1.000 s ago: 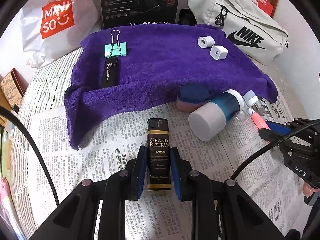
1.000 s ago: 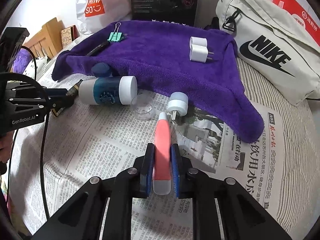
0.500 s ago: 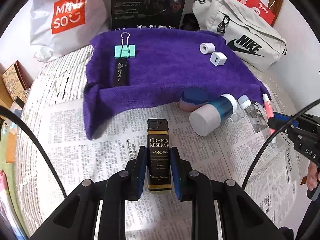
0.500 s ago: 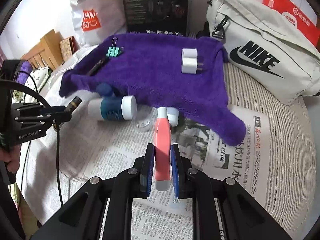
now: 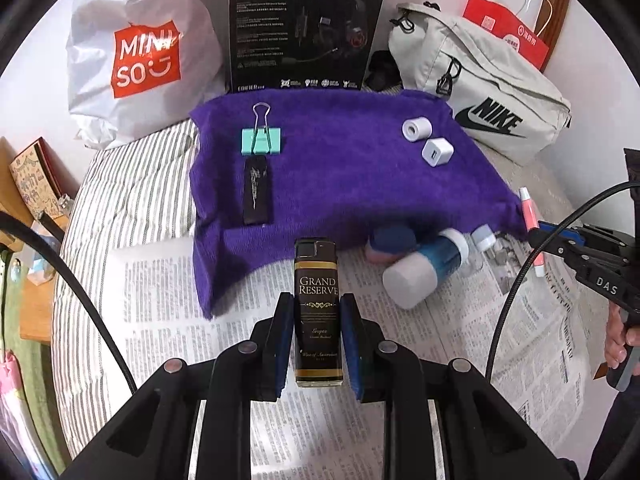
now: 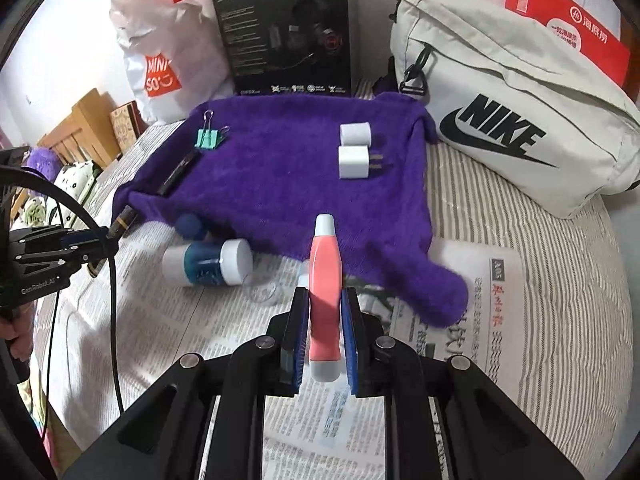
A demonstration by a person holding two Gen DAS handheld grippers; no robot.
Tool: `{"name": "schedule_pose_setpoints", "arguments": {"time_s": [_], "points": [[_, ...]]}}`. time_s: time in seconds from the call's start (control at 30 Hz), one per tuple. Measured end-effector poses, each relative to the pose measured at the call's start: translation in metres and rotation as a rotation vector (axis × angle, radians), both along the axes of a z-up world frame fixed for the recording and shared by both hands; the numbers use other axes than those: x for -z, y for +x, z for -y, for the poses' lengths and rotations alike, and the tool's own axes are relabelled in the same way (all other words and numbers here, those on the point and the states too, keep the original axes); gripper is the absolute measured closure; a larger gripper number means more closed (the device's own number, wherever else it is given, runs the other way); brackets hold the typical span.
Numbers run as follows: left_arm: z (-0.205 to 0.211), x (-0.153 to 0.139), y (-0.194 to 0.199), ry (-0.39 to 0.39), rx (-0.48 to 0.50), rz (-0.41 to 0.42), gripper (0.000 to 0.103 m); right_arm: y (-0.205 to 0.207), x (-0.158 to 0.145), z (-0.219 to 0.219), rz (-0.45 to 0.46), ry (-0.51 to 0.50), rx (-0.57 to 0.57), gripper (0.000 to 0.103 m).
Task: Organize rigid objects
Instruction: 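Carry Grand Reserve box over towel with left tool while right tool places pink tube there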
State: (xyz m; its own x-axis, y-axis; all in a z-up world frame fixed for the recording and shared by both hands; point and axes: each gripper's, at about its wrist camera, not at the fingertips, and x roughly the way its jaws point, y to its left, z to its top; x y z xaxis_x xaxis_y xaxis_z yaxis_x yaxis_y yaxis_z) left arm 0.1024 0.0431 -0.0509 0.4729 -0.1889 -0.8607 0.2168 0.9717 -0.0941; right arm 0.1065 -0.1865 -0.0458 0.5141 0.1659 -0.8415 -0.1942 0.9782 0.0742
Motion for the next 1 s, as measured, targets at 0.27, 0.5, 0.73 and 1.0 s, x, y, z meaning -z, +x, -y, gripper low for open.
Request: {"name": "schedule_pose_setpoints", "arguments": {"time_s": [0.27,0.5,0.73,1.0], "points": [[-0.001,-0.012,0.029,0.010,0.011,0.018,0.081,0.024,-0.008,0.005,0.017,0.008,0.015,0.087],[-0.001,-0.017,0.055,0.012,0.021,0.024,0.081,0.053,-0.008,0.007,0.024,0.007,0.020,0.087],[0.002,-0.008,0.084,0.010,0.024,0.006,0.081,0.081,0.003,0.007,0.001,-0.005,0.010,0.087],[0.003,0.009,0.109,-0.002,0.028,-0.019,0.081,0.101,0.021,0.003,-0.037,-0.035,-0.025,0.087]]}}
